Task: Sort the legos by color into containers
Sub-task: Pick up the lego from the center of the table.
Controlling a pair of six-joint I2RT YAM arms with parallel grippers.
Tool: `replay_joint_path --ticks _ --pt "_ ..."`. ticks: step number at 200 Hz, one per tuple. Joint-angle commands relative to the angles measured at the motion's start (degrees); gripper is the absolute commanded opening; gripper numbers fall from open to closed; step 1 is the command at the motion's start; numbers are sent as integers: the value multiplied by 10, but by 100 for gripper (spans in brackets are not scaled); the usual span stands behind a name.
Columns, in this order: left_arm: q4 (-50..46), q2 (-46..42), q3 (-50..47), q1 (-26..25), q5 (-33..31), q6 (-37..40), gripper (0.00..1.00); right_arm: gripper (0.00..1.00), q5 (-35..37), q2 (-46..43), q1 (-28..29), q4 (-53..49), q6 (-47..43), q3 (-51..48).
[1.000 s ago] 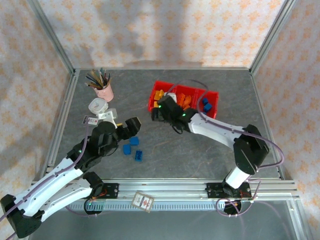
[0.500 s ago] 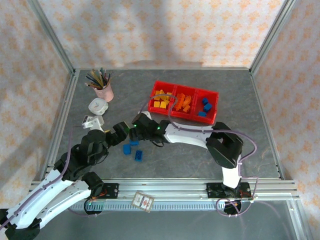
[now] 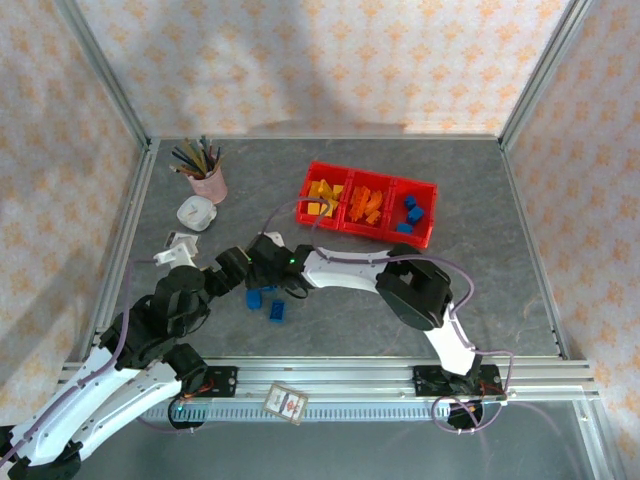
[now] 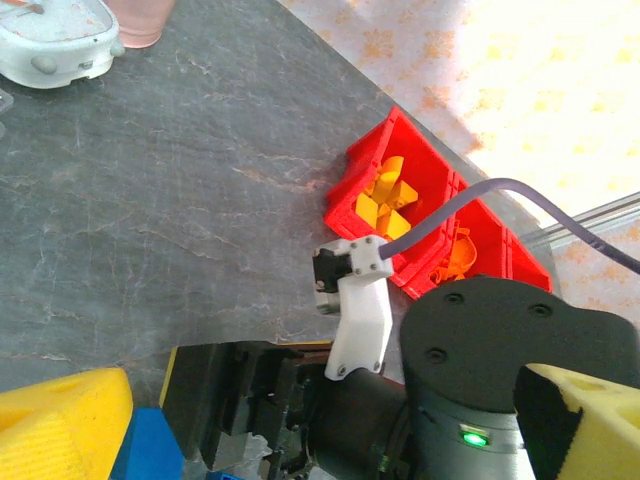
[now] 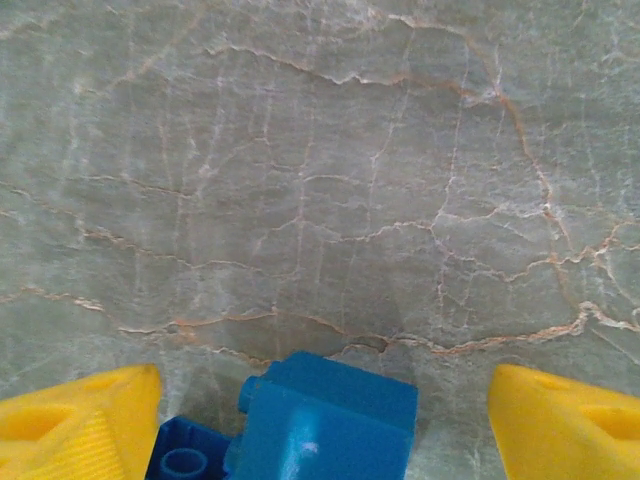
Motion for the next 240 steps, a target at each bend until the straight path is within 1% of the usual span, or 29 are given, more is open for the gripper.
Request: replay_joint_path --ticks 1,31,71,91,113,179,213,240 --pt "-16 -4 0 5 -20 -2 99 81 23 20 1 -30 15 26" --pt "-13 -3 0 4 -21 -1 99 75 32 26 2 -41 22 27" --pt "-7 0 -2 4 -18 2 99 66 63 1 1 -54 34 4" --pt "-2 3 -5 5 -15 3 99 64 77 -4 1 -68 36 0" --pt "4 5 -8 5 -11 2 99 62 78 -5 1 -69 37 -5" --pt "2 9 -1 5 -8 5 99 46 80 -3 1 -61 19 6" --pt "14 16 -1 4 7 7 99 40 94 -39 -1 -57 16 -11" --pt "33 34 6 4 19 15 99 37 82 -93 -17 -36 16 -53"
